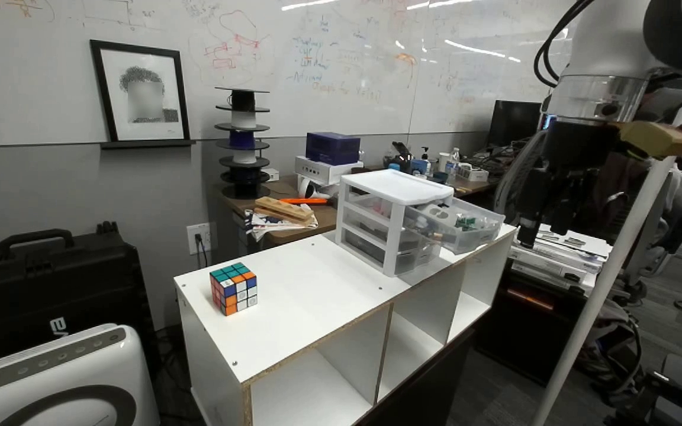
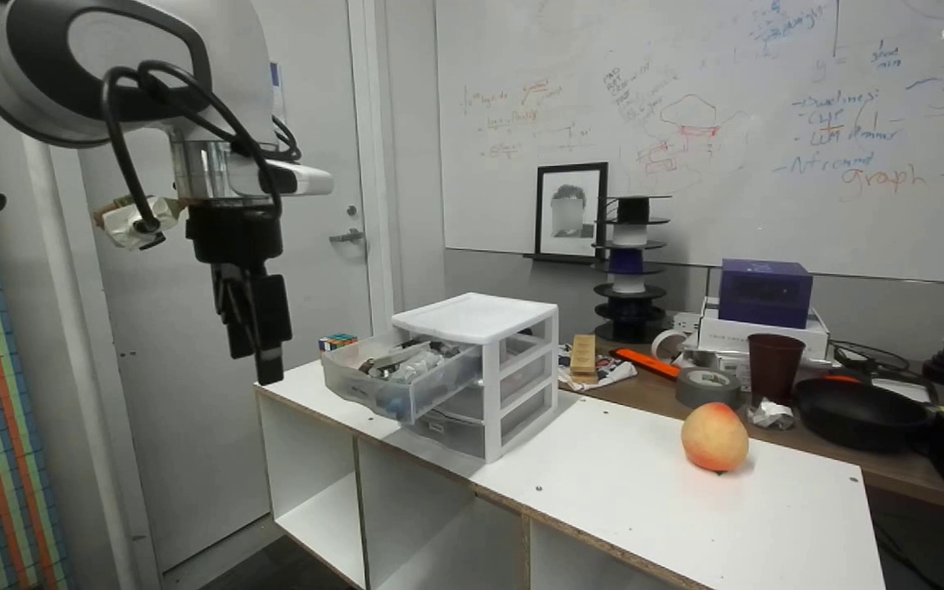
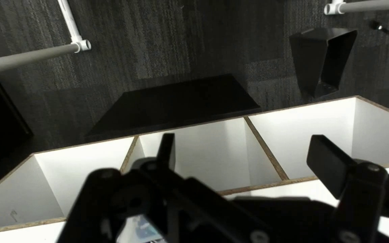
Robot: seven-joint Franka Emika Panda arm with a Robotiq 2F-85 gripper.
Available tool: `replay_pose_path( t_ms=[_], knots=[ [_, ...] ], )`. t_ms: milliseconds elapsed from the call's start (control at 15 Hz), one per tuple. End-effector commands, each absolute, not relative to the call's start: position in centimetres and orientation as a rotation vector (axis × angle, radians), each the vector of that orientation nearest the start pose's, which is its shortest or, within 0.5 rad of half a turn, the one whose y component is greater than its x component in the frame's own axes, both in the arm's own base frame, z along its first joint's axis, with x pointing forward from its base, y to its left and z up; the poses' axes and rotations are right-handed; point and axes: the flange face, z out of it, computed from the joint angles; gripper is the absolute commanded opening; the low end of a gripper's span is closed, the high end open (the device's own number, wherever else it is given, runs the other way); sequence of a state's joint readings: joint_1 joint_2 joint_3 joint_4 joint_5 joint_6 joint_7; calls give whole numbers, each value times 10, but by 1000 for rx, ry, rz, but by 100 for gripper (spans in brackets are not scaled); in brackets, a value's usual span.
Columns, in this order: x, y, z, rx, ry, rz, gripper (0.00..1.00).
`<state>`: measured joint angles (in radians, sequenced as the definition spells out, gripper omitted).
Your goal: Put the plastic and the white object into the drawer.
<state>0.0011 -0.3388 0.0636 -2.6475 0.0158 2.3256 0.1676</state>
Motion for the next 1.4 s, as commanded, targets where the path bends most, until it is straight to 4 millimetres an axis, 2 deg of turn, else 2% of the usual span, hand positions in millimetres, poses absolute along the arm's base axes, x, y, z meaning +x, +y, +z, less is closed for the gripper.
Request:
replay_pose_path(
  t_ms=[0, 267, 333, 800, 933, 1133, 1267, 1333],
  knots=[
    [414, 9, 329, -3186, 181, -33, 100],
    [429, 1, 314, -3165, 159, -107, 100],
    [433, 2, 311, -3154, 145, -145, 80],
    [456, 2, 308, -3121, 147, -330, 27],
    [464, 0, 310, -3109, 175, -371, 15],
    [483, -6, 310, -3105, 213, -420, 11],
    [497, -8, 308, -3092, 227, -471, 17],
    [505, -10, 307, -3089, 227, -495, 16]
  ],
)
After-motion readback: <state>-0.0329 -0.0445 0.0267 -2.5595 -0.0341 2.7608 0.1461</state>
